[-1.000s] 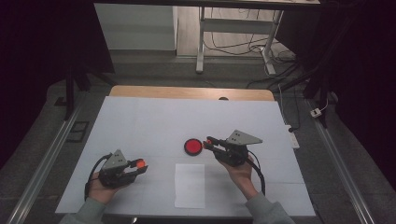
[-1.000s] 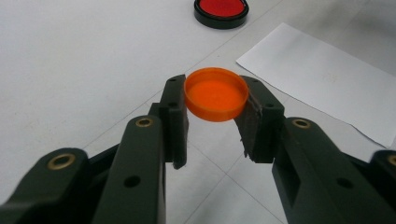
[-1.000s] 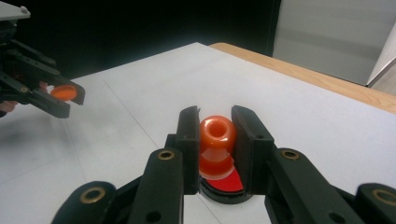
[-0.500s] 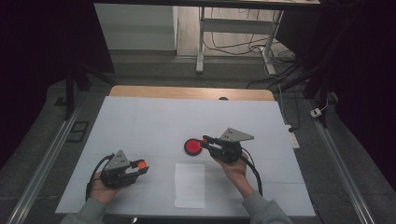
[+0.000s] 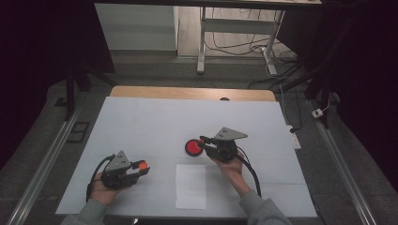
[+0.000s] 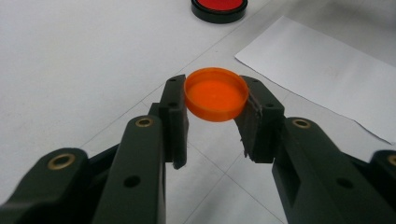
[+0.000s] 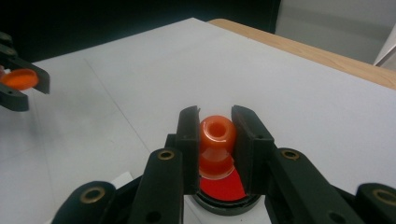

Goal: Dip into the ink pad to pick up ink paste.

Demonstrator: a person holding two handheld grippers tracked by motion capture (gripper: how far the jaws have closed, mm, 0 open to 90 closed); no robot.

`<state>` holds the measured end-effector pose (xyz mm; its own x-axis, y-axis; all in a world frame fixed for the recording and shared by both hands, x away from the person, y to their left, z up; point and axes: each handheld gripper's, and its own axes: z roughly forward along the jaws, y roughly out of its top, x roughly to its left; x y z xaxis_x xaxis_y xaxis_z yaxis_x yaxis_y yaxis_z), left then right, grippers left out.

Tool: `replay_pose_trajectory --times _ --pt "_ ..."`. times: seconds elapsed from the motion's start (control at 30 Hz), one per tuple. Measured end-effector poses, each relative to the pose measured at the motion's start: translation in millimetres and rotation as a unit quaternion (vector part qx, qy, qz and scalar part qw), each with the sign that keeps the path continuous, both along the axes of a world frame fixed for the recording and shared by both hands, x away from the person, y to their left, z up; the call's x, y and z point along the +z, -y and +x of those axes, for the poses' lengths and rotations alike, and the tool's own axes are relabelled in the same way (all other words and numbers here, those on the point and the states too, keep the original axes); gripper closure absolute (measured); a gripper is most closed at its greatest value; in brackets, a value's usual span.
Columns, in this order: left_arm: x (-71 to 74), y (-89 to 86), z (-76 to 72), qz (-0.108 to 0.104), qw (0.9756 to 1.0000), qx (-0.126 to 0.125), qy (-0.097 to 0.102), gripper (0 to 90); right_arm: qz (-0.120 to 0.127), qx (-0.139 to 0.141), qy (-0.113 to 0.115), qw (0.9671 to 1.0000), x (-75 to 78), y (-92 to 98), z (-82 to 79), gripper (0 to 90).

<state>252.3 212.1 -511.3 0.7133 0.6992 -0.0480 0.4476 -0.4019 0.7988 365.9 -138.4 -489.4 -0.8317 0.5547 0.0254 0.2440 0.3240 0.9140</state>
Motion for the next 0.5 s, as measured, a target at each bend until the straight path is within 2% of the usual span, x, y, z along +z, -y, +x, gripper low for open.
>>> replay_pose_trajectory --times 0.5 --pt "-0.1 0.0 0.1 -0.001 1.0 0.001 -0.001 64.6 -0.02 -0.003 -0.01 0.9997 -10.9 -12.0 14.0 72.1"
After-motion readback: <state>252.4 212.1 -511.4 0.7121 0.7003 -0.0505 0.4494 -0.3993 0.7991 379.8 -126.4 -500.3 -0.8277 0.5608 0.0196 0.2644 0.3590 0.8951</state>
